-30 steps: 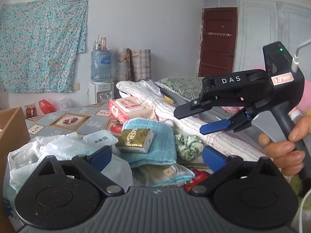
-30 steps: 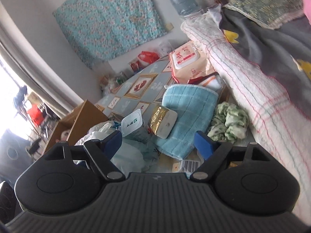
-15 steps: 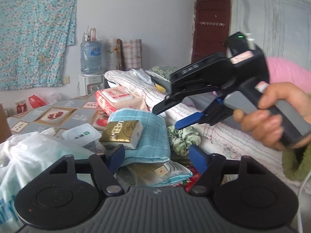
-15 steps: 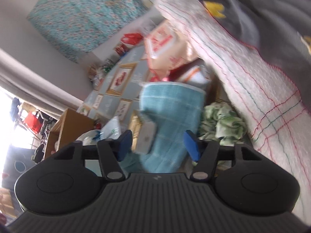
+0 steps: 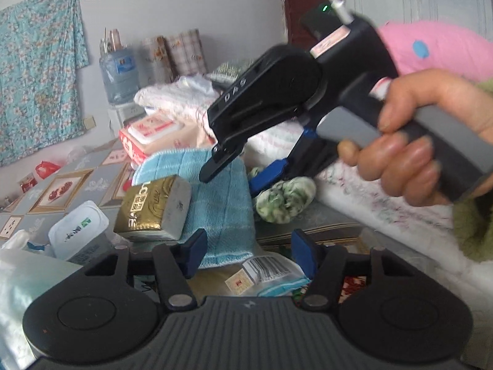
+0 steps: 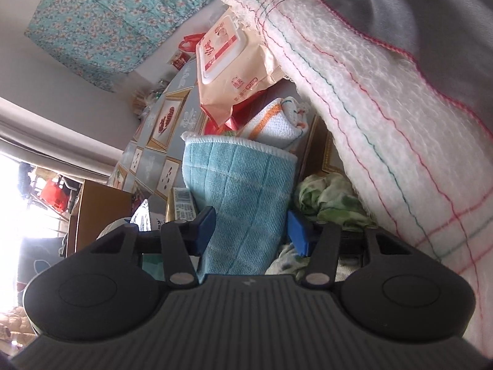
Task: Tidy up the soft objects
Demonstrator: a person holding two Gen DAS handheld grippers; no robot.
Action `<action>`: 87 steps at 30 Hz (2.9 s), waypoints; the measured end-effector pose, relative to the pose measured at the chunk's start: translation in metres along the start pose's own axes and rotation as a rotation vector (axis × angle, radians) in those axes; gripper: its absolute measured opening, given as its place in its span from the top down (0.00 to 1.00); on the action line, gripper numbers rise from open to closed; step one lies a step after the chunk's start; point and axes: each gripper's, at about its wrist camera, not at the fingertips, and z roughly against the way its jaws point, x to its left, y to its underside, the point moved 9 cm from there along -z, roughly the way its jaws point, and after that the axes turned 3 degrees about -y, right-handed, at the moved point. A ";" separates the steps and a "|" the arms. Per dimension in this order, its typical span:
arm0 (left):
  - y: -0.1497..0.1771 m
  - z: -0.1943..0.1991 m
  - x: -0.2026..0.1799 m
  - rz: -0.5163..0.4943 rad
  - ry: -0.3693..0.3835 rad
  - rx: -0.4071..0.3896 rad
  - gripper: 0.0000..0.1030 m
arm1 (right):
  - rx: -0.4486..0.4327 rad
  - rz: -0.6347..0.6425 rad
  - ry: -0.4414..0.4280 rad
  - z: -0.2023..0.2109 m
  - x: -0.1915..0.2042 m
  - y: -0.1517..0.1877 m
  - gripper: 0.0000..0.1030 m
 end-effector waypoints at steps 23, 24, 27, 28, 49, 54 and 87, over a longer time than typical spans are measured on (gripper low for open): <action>-0.066 0.046 0.079 0.298 -0.018 -0.137 0.91 | -0.148 0.138 -0.188 0.034 0.079 -0.028 0.94; -0.071 0.054 0.081 0.310 -0.005 -0.151 0.91 | -0.157 0.148 -0.208 0.040 0.087 -0.029 0.94; -0.076 0.076 0.076 0.324 0.043 -0.181 0.91 | -0.175 0.171 -0.245 0.061 0.101 -0.021 0.94; -0.076 0.081 0.072 0.323 0.061 -0.184 0.91 | -0.180 0.176 -0.252 0.069 0.102 -0.016 0.94; 0.018 0.069 -0.009 0.469 0.417 0.004 0.91 | -0.196 0.046 -0.150 0.117 -0.002 0.090 0.94; 0.018 0.079 0.006 0.457 0.364 -0.027 0.90 | -0.154 0.162 -0.127 0.097 0.039 0.086 0.94; 0.044 0.040 0.005 0.332 0.225 0.107 0.46 | -0.066 0.175 -0.151 0.062 0.049 0.083 0.54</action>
